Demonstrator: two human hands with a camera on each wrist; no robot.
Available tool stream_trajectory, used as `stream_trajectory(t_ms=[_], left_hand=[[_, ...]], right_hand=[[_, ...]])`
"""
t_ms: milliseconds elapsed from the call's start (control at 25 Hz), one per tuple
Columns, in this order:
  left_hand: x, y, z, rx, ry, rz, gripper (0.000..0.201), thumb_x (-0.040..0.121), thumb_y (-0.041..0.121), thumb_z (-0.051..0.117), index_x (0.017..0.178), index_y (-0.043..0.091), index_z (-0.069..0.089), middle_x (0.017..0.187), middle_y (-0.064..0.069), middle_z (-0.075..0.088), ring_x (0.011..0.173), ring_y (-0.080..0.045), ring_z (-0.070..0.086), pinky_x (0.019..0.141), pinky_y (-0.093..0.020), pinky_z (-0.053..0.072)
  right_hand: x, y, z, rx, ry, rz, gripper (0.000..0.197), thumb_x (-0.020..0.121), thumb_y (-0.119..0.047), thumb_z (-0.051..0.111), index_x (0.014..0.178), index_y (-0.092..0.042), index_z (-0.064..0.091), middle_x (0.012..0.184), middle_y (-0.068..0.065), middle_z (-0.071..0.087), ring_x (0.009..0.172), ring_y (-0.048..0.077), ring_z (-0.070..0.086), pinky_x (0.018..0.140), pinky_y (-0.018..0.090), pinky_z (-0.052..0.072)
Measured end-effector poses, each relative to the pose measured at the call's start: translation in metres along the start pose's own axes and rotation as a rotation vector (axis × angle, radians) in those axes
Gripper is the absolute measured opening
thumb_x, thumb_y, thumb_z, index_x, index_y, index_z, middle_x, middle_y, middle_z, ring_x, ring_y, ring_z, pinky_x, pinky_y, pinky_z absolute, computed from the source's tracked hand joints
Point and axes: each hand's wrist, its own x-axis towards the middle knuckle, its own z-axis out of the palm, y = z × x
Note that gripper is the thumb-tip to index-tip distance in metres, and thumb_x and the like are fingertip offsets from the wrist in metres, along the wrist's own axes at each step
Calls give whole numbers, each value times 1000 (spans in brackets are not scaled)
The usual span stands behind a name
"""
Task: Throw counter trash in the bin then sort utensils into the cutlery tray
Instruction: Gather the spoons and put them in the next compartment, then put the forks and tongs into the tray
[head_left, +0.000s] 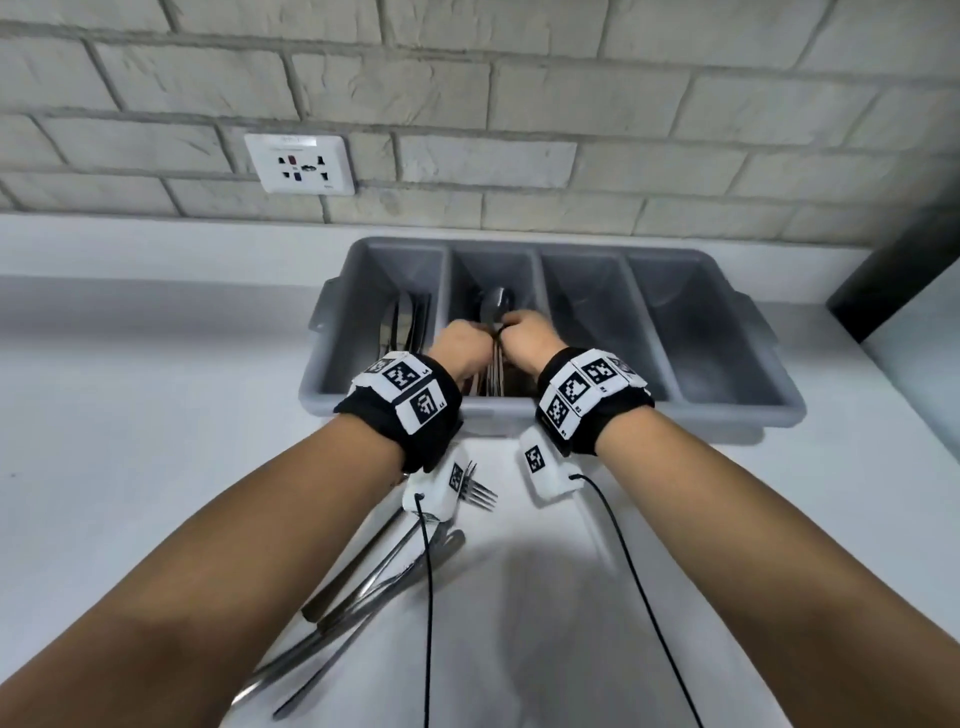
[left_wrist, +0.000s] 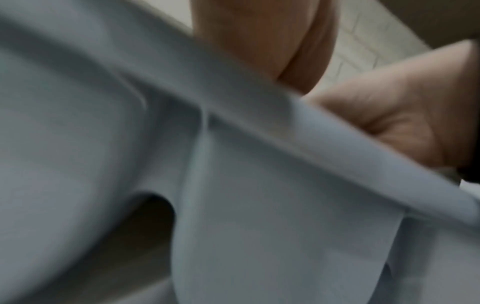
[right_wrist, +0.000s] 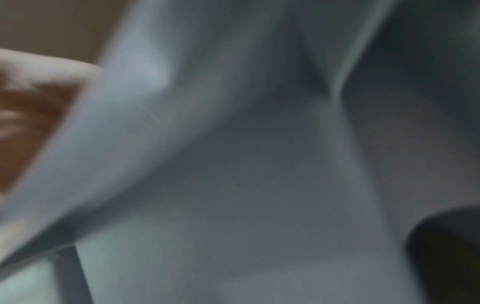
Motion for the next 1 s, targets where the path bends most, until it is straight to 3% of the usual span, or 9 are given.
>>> stream_trajectory(t_ms=[80,160,240,320,440,480,640,800,1000], left_hand=[[-23,-1,-12,-156,57,35,27,88,-5,45,105,2,65,88,-24,65,77,-29,67,75,-39,56],[-49,-4,-25,-183,50,23,25,90,-5,44,82,14,59,64,-8,50,41,-12,53,41,-16,45],[-80,-16,-40,-78,32,33,20,91,-2,47,84,13,57,67,-2,48,47,-8,49,32,-9,37],[-108,-35,-53,97,86,78,17,89,2,52,99,11,62,77,2,57,60,-10,52,43,-4,40],[-142,-70,-60,360,187,94,25,86,7,54,107,9,68,98,-4,67,91,-21,62,81,-19,46],[-149,-81,-58,416,197,78,24,86,8,53,104,9,69,99,-4,67,100,-22,62,84,-22,43],[-166,-117,-43,678,124,-18,24,86,15,54,104,11,70,113,-9,69,111,-25,60,92,-26,42],[-166,-122,-38,781,142,5,20,85,12,50,90,-1,64,107,-16,68,108,-31,58,86,-30,43],[-157,-124,-42,778,152,-57,36,83,33,59,108,7,64,116,-10,66,112,-26,58,90,-31,45]], right_hand=[[-15,0,-7,26,60,-94,31,86,-5,55,116,0,61,111,13,64,101,22,58,93,30,45],[-33,5,-15,72,95,-204,28,85,-1,53,112,-2,62,97,5,60,91,16,56,89,28,47],[-65,11,-18,77,79,-310,25,85,2,53,107,-3,63,91,1,56,80,9,53,81,16,45],[-95,23,-16,23,14,-401,22,85,3,53,102,-6,64,90,1,56,72,5,50,69,4,41],[-129,51,-6,-247,-156,-509,19,88,-3,51,97,-13,64,96,-3,54,75,5,52,76,18,45],[-133,61,-3,-337,-194,-509,19,89,-6,49,97,-15,64,97,-4,52,78,8,53,79,24,47],[-137,78,6,-580,-329,-507,27,90,-9,46,107,-22,62,107,2,48,102,24,54,92,33,44],[-130,72,14,-881,-492,-606,45,86,-9,55,125,-32,54,147,2,35,131,28,34,108,45,37],[-125,63,28,-1069,-656,-644,50,78,-22,67,125,-33,55,154,1,26,141,28,16,114,46,27]])
